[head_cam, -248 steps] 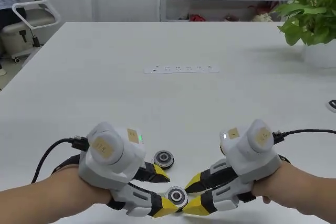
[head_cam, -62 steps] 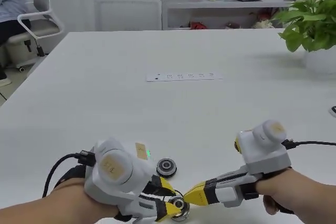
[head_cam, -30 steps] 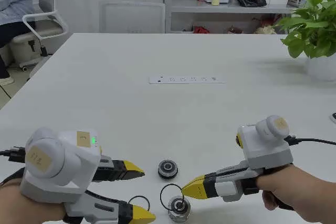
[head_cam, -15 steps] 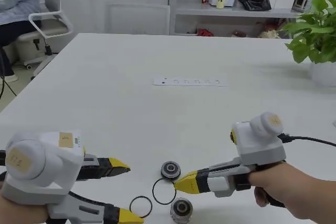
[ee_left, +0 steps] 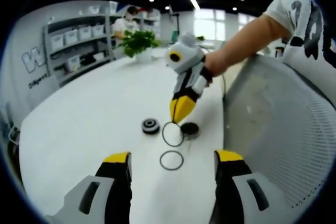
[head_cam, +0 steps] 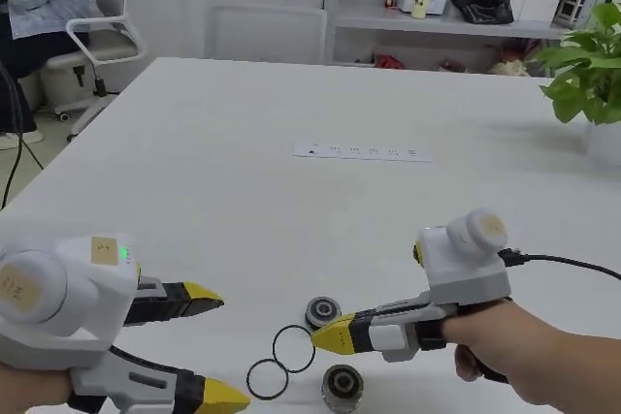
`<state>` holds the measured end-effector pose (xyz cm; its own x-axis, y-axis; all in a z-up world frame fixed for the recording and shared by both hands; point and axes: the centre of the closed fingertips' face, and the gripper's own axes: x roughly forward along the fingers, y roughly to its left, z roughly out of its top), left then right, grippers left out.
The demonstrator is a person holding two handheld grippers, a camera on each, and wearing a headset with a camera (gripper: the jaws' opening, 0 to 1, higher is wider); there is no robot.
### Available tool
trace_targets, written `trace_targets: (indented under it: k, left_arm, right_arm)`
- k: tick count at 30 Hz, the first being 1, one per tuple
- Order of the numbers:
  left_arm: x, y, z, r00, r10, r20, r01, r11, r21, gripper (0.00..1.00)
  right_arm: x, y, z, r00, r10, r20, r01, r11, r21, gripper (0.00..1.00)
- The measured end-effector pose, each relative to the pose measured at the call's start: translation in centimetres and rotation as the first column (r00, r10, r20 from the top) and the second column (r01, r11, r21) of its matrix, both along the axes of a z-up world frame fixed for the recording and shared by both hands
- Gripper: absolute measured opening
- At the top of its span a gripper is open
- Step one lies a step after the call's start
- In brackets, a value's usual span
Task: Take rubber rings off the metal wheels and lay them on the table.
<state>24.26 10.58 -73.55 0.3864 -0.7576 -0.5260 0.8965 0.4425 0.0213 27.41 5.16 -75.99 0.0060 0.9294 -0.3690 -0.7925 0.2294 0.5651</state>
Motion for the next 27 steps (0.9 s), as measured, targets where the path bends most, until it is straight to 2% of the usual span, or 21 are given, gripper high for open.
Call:
trace_targets:
  k: [8,16,27]
  left_arm:
    - [-0.1,0.7,-0.1,1.000,0.022,-0.003,-0.022,1.000,0.003,0.65]
    - [-0.2,1.2,-0.4,1.000,0.030,-0.008,-0.030,1.000,0.009,0.65]
    - [-0.2,1.3,-0.7,0.999,0.035,-0.017,-0.035,0.999,0.012,0.64]
  right_arm:
    - [0.3,1.0,-1.4,1.000,-0.004,0.002,0.004,0.999,-0.034,0.00]
    - [0.7,1.1,-2.7,1.000,-0.029,-0.002,0.029,0.997,-0.070,0.00]
    - [1.2,0.8,-3.5,0.997,-0.071,-0.002,0.071,0.993,-0.094,0.00]
